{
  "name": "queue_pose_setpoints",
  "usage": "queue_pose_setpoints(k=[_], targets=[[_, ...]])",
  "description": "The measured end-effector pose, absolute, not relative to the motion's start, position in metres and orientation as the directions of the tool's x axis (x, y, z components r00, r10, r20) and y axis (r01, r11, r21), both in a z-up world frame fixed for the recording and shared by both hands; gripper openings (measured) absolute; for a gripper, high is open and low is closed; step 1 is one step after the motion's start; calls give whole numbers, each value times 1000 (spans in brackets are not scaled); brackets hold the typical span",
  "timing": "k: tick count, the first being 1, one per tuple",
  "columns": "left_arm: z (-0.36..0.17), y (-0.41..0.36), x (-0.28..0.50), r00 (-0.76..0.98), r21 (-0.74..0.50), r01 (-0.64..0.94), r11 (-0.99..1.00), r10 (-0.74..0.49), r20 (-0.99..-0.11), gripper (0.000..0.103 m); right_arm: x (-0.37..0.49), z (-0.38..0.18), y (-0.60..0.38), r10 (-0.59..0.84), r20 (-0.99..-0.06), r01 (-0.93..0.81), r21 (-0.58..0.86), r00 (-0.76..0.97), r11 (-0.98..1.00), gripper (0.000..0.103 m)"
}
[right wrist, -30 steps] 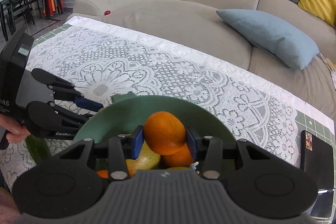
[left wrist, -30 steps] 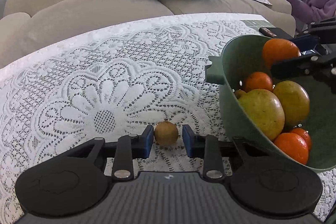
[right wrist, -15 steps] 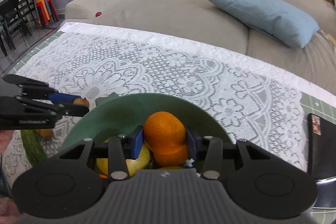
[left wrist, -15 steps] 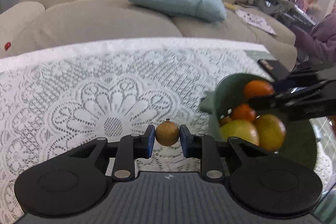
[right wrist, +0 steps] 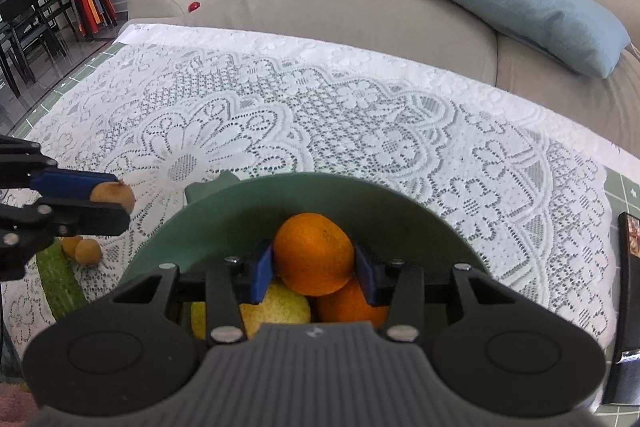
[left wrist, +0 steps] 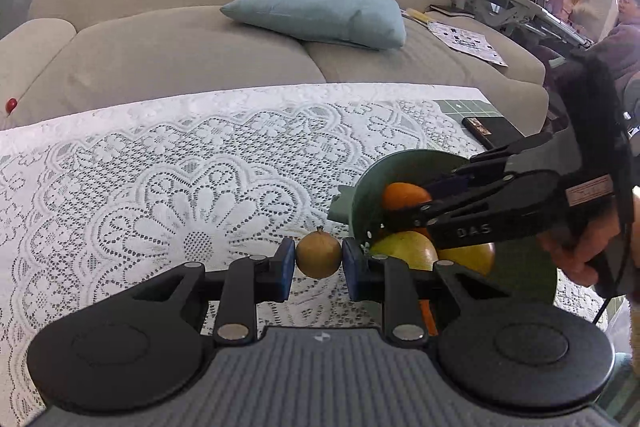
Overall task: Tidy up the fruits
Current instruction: 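Lower both held fruits into the green colander and open both grippers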
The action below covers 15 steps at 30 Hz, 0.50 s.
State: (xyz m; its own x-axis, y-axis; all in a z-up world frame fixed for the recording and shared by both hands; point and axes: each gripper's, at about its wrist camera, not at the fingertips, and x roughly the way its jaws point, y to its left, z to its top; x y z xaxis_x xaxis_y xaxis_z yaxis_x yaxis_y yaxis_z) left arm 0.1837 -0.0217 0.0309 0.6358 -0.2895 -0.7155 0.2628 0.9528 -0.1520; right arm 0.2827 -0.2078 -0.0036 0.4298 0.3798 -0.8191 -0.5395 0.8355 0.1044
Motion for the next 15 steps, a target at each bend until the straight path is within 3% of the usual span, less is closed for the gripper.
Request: queue_pose_setpoints(k=[5,6,8,13,15], targets=[[34,-26,180,637,-145,266,953,-287,-716,28,280,-1,-211,377,-814,-531,101,443,841,42],[35,-27,179,637,-144,267,953,-287,-715,28,278,1,-212,379,-808,-531,98,451,841,45],[37,-30,178,637,-142,273,952,-289,-715,28,274,5,-214,389,-790,-527,99,474,844,60],[39,-38,175,632,-147,290,946,-304,-713,28,260,20,-225,404,-742,-501,107,535,859,62],[41,-44,174,629,-156,306,939,-323,-708,28,250,25,-231,401,-712,-472,110,577,875,73]])
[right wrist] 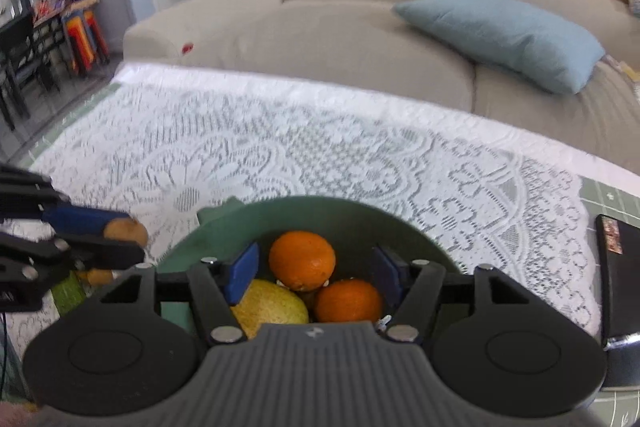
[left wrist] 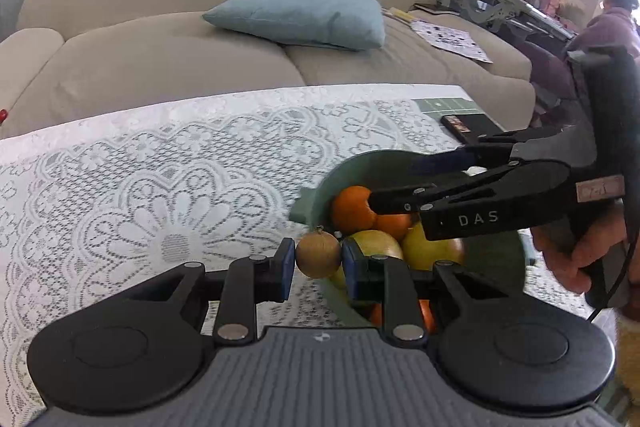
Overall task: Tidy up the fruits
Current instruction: 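Lower both held fruits into the green colander and open both grippers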
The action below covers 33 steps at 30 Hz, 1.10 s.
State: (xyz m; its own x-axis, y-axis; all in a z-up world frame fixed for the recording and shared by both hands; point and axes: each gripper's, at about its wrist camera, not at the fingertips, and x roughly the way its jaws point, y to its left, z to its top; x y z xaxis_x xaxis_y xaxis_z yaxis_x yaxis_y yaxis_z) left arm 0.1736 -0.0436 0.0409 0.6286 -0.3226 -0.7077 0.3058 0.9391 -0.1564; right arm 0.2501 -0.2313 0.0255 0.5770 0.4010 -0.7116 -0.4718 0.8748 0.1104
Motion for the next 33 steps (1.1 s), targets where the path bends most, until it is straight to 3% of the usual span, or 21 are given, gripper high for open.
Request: queue_pose_setpoints(k=[5,12,22,26,33], targets=[[41,-63,170,611,-164,352,921,-359,-705,28,225,28,-252,406,-645,-376,193,647,906,81],[28,-95,170,581,-162,404,900,-390,-714,28,209,22,-260,414,-612,-328,254,674,910,81],[9,-126,172,581,-79,407,910,-324,-747,28,205,13,-259,382,-617,-346,184,688,920,82],[4,-127,177,570,-91,401,912,-326,-755,28,202,13,-259,376,-614,-345,175,694,922,87],[5,-130,173,572,-83,402,912,-320,-755,29,204,9,-258,367,-631,-335,175,684,926,87]])
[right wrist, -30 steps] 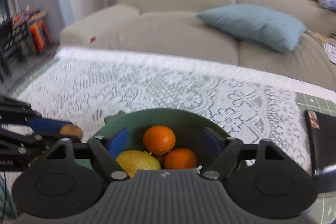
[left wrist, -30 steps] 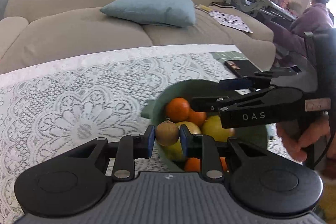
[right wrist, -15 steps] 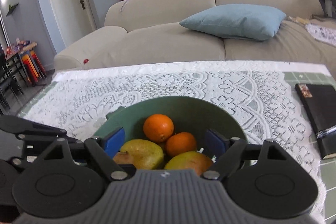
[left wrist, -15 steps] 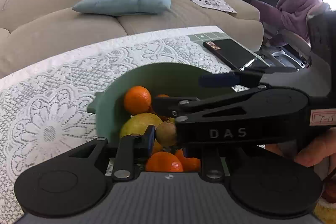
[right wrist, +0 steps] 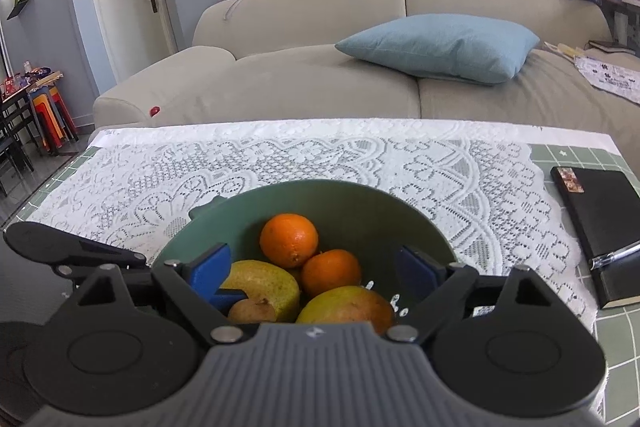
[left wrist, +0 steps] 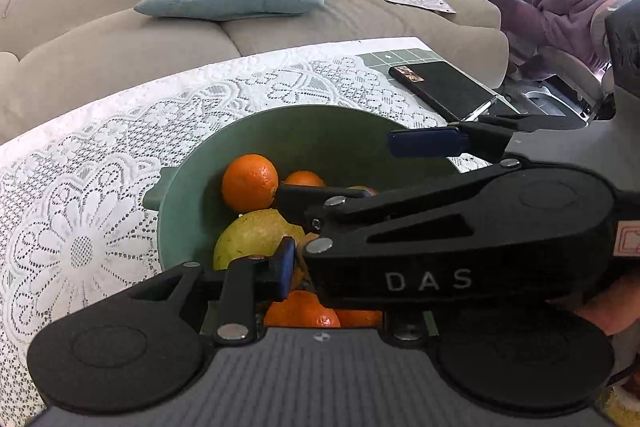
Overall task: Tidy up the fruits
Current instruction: 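Lower both held fruits into the green colander and open both grippers, then withdraw both grippers from the colander toward the remaining brown fruits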
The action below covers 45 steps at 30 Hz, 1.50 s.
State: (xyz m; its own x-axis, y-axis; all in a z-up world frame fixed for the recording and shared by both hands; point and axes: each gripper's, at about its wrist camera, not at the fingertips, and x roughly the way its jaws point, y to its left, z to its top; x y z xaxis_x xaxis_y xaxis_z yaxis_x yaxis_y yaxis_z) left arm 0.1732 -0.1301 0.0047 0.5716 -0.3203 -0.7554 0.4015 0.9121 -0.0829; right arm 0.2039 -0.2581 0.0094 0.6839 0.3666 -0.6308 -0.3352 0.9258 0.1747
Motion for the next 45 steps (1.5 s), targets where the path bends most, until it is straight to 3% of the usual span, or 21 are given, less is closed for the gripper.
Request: queue_pose_setpoints(k=[3,7,16,28,36,39,45], targets=[[4,-127,171,570,-97,396,913,-328,-753,29,204,7,-257,363,-640,-335,171,677,927,87],[5,-123,166,573,-116,390,913,-339,-746,43,203,6,-252,345,-648,-335,144,679,931,88],[29,-98,144,621,-162,365,917,-369,-692,60,197,17,-248,335,-616,-329,128,713,936,92],[53,-20,102,760,-186,180,966,-257,-597,62,169,43,-224,377,-522,-367,128,765,921,94],[51,35,86,775,-205,43,978,-162,-611,62,136,44,-182,502,-450,-500,134,738,855,93],[45,52,79,768,-216,16,976,-150,-622,62,124,37,-164,538,-459,-539,142,707,830,92],[28,76,72,758,-263,-27,964,-152,-635,62,111,16,-133,586,-515,-605,153,626,781,78]])
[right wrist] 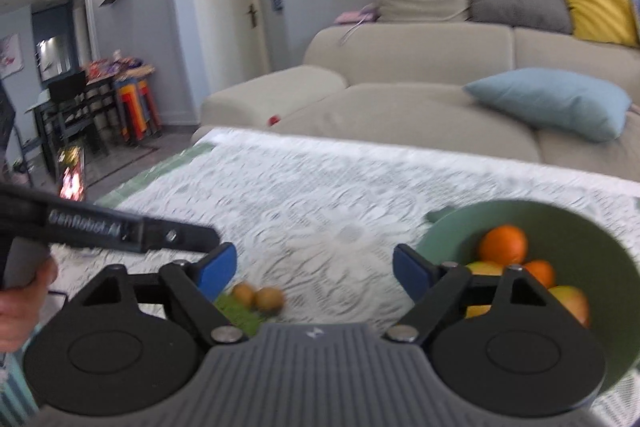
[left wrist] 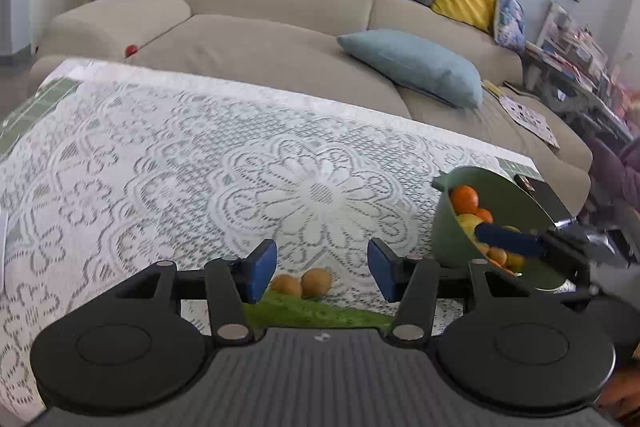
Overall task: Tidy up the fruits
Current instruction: 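Withdraw both grippers from the colander toward the remaining brown fruits, then grasp a small brown fruit with the left gripper while the right gripper grasps another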
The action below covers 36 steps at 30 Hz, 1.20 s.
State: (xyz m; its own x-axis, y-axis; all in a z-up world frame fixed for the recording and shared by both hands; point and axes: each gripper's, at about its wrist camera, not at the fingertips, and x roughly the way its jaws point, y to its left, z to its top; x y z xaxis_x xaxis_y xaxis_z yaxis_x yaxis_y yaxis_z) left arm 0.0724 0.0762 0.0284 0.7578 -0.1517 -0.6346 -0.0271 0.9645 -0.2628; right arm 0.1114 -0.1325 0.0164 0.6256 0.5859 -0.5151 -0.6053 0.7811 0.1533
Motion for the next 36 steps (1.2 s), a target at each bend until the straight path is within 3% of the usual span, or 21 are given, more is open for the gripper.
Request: queue_pose_setpoints(k=[8,18,23,34,36], targets=[[5,90,72,740,-258,-19,966,-160,-654,56,107,-6,-109,579,-592,-652,116,561,750,56],[-10,90,99,681,-180,76,981,-183,-709,49,115,-17,-99,585,-598,-662,118,548,740,55],[-17,94,111,645,-218,94,971,-226,-730,47,125,-22,-91,589,-603,-670,117,538,733,68],[-19,97,136,578,-213,156,965,-264,-772,47,162,-27,-69,533,-678,-667,85,506,740,67],[-22,98,135,585,-227,147,963,-269,-765,47,163,-31,-72,540,-675,-664,99,502,741,62]])
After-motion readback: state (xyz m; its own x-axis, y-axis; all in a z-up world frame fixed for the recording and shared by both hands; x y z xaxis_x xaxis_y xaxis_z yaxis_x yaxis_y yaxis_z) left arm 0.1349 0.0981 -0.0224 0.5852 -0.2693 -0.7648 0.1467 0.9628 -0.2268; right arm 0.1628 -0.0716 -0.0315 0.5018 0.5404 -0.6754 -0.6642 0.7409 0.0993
